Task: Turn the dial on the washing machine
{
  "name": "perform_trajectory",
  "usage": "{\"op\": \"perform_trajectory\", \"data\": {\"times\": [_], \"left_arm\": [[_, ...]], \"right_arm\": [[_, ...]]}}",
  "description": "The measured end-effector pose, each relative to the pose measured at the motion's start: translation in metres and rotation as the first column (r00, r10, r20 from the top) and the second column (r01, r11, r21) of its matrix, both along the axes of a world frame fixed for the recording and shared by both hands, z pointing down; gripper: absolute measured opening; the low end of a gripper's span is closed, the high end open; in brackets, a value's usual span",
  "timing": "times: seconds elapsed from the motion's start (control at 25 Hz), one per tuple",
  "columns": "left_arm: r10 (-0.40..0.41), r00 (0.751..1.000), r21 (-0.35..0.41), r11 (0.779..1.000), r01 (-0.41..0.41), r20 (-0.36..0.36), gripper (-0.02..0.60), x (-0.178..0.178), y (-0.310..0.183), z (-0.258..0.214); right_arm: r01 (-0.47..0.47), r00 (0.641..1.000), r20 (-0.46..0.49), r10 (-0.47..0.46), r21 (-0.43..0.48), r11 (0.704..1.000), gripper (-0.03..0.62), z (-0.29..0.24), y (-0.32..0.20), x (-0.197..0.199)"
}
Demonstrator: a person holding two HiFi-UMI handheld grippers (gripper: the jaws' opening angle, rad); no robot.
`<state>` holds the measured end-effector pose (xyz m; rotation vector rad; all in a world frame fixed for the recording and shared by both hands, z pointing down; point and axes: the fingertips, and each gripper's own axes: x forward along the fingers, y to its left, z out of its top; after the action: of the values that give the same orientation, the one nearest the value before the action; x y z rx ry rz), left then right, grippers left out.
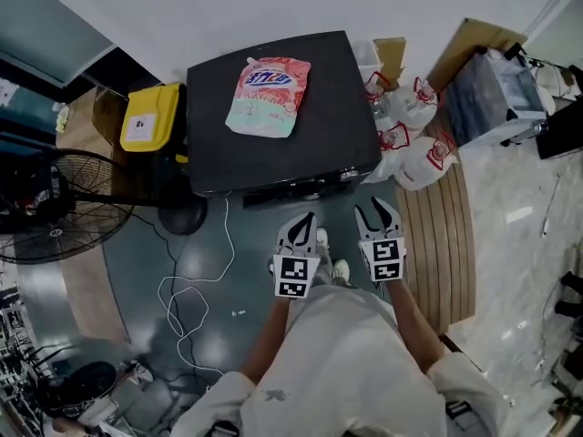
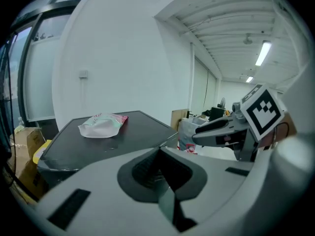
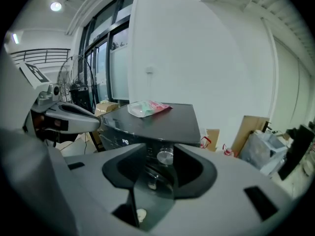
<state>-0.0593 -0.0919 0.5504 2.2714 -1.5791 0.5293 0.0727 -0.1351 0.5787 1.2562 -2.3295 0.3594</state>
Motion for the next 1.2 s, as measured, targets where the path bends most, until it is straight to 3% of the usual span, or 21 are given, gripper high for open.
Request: {"op": "perform_trajectory", "data": {"times": [0.32,0.52,0.92,1.2], "left_arm": [[0.091,0.995,-0.048,0.995,-0.093,-0.041,0.012,-0.009,-0.025,0.03],[0.139,0.989,-0.065,0.988,-0.142,-0.053,0.012,-0.012,-0.035,0.043],[0.193,0.98,-0.073,0.978,-0.197,-0.051,0.012,-0.007,-0.047,0.057],[0.191,0.981,-0.095,0.976,-0.194,-0.04,0.012,-0.004,-0.05,0.068]], "right_arm": [[-0.09,0.995,-0.05,0.087,-0.049,0.995,0.179,0.031,-0.024,-0.017],[-0.085,0.994,-0.08,0.08,-0.059,0.995,0.186,0.051,-0.033,-0.03],[-0.142,0.986,-0.104,0.13,-0.113,0.983,0.238,0.087,-0.053,-0.026],[-0.129,0.987,-0.11,0.115,-0.129,0.983,0.27,0.109,-0.065,-0.023]]}}
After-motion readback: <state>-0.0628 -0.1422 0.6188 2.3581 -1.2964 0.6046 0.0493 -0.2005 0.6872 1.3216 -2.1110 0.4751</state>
